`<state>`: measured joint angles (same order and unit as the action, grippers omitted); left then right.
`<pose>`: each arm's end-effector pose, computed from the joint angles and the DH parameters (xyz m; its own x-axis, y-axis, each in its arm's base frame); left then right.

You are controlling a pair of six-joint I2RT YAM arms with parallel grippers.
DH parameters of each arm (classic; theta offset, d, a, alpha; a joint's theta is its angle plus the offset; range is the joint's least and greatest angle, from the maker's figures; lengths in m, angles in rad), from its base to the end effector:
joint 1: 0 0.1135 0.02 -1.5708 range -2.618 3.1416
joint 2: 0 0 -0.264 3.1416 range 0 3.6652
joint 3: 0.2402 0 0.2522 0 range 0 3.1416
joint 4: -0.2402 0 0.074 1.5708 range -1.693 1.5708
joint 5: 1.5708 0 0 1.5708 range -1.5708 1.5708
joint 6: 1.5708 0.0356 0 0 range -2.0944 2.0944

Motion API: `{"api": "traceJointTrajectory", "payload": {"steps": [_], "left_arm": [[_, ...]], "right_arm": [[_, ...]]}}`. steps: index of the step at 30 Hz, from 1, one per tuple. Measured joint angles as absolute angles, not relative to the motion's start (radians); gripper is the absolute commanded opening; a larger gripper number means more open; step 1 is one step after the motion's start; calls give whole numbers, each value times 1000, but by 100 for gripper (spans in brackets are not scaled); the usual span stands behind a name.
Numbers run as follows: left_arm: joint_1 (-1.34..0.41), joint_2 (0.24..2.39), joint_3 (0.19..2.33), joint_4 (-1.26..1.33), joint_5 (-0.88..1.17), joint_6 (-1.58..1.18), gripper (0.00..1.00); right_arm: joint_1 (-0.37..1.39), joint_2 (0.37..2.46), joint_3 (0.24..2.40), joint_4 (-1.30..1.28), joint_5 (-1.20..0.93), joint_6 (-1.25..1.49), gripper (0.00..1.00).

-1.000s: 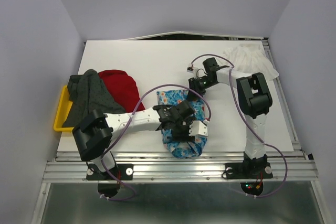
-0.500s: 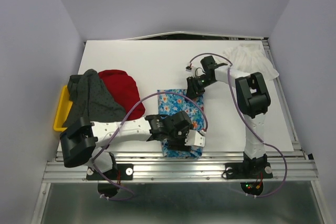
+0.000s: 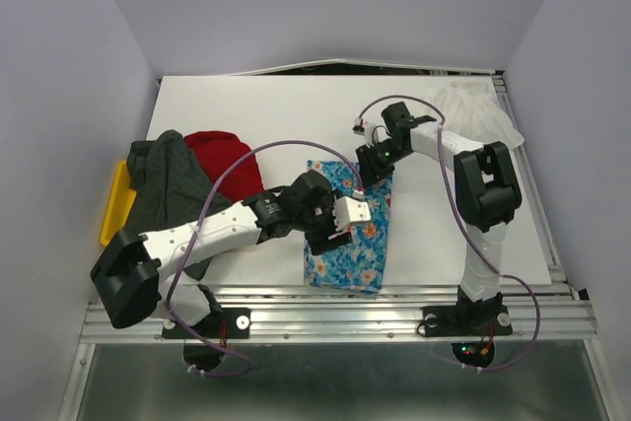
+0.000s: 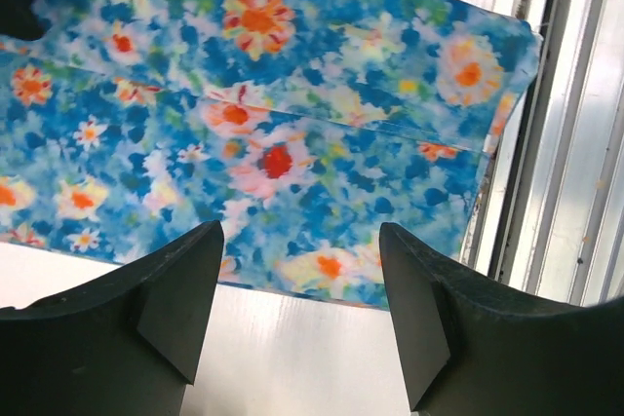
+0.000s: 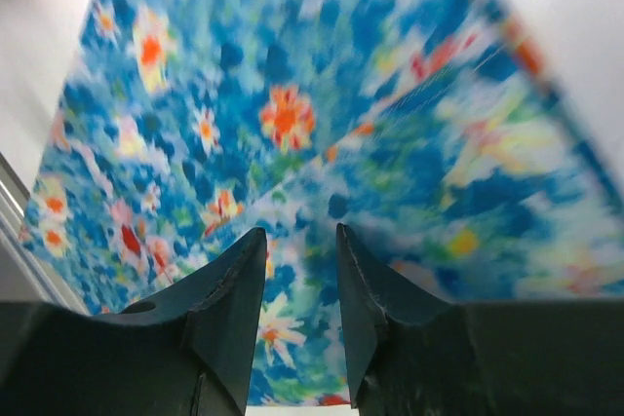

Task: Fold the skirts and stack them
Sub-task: Fold the skirt

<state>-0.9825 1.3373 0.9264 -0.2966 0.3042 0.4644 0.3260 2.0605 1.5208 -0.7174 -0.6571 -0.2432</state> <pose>0.1518 -0.2468 0.2573 0.0896 0.6357 -0.7667 0.9841 0.0619 0.1663 0.3878 0.1540 0.1749 -0.7705 -0.4617 -0.4394 -0.6364 0.5961 0.4896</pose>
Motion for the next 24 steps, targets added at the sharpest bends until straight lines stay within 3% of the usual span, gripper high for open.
{"api": "traceJointTrajectory", "payload": {"steps": [8, 17, 24], "left_arm": [[-988, 1337, 925, -288, 279, 478, 78], [-1203, 1352, 781, -245, 120, 562, 78], [-1232, 1407, 764, -174, 34, 575, 79]], "right_arm": [[346, 2083, 1430, -707, -680, -224, 37], [349, 2207, 1597, -719, -717, -135, 35], [351, 2241, 1656, -717, -699, -106, 34]]}}
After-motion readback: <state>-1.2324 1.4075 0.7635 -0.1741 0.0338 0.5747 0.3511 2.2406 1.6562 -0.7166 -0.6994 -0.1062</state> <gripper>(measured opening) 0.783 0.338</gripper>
